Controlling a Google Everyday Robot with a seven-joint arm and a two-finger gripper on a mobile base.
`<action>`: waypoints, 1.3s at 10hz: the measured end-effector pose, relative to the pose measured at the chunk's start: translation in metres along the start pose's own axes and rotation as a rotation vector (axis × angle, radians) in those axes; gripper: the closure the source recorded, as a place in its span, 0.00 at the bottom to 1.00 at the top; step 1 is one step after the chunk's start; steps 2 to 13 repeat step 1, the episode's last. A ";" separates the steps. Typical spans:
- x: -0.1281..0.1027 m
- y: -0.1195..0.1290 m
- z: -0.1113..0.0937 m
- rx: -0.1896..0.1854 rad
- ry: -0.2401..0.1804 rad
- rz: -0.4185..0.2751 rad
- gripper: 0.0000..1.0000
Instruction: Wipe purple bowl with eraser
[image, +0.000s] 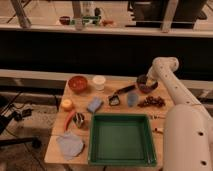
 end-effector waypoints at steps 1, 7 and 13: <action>0.004 0.007 0.001 -0.013 0.001 0.001 0.86; 0.004 0.007 0.001 -0.013 0.001 0.001 0.86; 0.004 0.007 0.001 -0.013 0.001 0.001 0.86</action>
